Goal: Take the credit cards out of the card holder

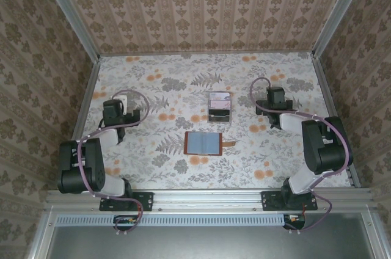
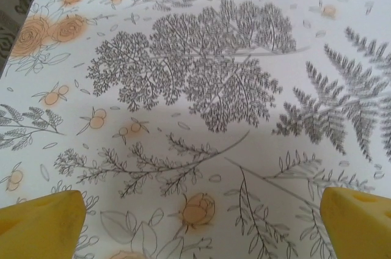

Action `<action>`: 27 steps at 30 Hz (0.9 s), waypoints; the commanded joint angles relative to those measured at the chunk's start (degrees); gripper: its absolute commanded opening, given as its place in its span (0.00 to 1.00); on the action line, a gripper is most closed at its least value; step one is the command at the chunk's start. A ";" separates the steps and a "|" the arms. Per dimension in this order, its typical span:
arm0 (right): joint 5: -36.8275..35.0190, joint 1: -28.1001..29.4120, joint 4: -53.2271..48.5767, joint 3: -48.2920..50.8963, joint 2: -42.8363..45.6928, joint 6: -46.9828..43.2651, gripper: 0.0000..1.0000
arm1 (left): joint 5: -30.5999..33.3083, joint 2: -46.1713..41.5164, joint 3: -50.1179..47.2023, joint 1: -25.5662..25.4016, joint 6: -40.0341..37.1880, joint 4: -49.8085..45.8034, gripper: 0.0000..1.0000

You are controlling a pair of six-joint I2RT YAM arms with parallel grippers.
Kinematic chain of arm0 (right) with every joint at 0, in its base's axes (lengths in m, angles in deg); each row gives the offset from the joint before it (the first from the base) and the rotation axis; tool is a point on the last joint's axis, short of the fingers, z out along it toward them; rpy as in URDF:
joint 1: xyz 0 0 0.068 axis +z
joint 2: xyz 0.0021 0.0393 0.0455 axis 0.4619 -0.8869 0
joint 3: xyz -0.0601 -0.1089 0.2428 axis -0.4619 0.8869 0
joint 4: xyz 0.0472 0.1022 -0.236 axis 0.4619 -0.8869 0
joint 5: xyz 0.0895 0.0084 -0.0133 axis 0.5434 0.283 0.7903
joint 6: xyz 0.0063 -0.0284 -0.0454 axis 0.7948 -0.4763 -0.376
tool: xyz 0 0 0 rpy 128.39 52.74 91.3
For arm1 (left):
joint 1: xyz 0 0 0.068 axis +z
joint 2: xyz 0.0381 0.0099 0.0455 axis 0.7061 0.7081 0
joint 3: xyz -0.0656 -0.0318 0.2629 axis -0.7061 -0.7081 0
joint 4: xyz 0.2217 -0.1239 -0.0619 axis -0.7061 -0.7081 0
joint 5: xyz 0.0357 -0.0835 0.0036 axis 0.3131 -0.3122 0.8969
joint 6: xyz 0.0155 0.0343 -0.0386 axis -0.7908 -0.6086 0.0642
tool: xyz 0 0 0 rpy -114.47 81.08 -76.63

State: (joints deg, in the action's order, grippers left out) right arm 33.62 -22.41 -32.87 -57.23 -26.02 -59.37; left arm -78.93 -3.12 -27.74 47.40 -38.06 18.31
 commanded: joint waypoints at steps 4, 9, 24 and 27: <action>5.01 -0.60 18.69 7.53 5.35 -1.78 1.00 | -11.53 4.66 -3.32 0.70 2.35 24.22 1.00; 9.23 -1.73 24.93 11.76 6.84 -2.02 1.00 | -4.87 7.33 -6.11 -2.35 0.64 31.25 1.00; 12.66 -3.39 36.63 17.76 5.26 -1.16 1.00 | -3.01 6.79 -5.70 -3.18 0.58 29.15 1.00; 13.09 -3.47 36.39 17.65 5.30 -1.10 1.00 | -3.03 6.72 -5.70 -3.19 0.58 29.13 1.00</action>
State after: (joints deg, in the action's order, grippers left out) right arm 46.43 -25.67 1.56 -39.42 -20.57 -60.81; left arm -82.69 3.50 -33.36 44.55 -37.12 45.41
